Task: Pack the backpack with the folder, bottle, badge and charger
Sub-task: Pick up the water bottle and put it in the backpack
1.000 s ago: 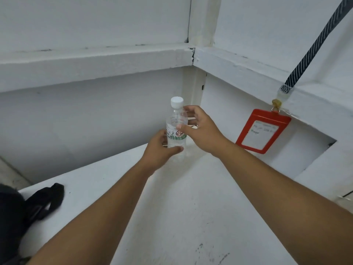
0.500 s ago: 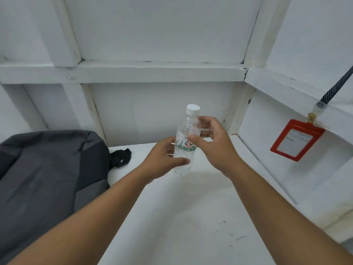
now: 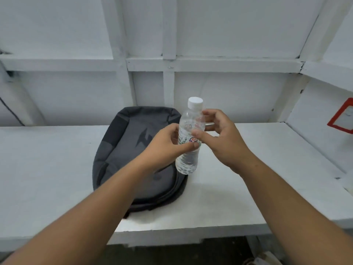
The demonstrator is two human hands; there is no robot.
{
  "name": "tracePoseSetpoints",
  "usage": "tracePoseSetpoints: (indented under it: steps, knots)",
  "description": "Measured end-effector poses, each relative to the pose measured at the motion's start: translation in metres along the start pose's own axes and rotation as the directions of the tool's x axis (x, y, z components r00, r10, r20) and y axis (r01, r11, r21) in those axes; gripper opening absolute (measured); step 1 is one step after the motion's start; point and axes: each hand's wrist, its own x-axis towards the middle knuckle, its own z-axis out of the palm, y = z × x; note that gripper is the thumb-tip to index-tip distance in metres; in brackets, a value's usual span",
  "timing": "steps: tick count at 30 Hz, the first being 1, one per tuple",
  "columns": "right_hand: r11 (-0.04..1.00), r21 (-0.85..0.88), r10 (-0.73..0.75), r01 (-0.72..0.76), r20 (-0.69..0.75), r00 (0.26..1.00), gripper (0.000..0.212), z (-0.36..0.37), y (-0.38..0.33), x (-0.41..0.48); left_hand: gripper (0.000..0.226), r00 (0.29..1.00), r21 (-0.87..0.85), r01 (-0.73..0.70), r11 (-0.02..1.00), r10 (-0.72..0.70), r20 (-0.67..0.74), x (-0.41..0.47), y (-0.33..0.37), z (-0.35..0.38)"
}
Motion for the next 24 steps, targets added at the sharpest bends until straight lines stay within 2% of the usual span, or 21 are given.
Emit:
tracePoseSetpoints:
  steps: [5,8,11,14,16,20,22,24]
  knots:
    - [0.996,0.079,-0.041,0.035,0.075,0.996,0.042,0.035,-0.026,-0.022,0.054,1.0,0.012,0.028,1.0,-0.029,0.009,-0.049,0.002,-0.04]
    - [0.996,0.065,-0.069,0.064,0.082,0.994,0.033,0.054,-0.005,-0.042,0.05,0.999,0.044,0.011,0.999,-0.01,-0.037,-0.068,0.004,-0.055]
    - [0.988,-0.147,-0.005,0.04,0.227,0.974,0.024,0.069,0.053,-0.079,0.047,0.997,0.034,0.035,0.999,-0.032,-0.072,-0.085,0.002,-0.057]
    - [0.887,-0.412,-0.005,0.207,0.439,0.898,0.034,0.071,0.088,-0.093,0.045,0.997,0.029,0.037,0.999,-0.034,-0.069,-0.093,0.003,-0.056]
    - [0.795,-0.498,-0.073,0.346,0.488,0.87,0.04,0.074,0.096,-0.081,0.046,0.997,0.035,0.03,0.999,-0.028,-0.074,-0.093,0.002,-0.055]
    - [0.648,-0.585,-0.136,0.487,0.54,0.83,0.028,0.08,0.098,-0.057,0.049,0.997,0.042,0.034,0.999,-0.031,-0.077,-0.095,0.0,-0.05]
    - [0.638,-0.588,-0.149,0.497,0.539,0.829,0.025,0.078,0.097,-0.047,0.049,0.997,0.041,0.029,0.999,-0.026,-0.078,-0.095,0.001,-0.05]
    - [0.679,-0.562,-0.167,0.473,0.509,0.844,0.029,0.076,0.09,-0.04,0.049,0.998,0.056,0.023,0.998,-0.019,-0.06,-0.095,0.002,-0.052]
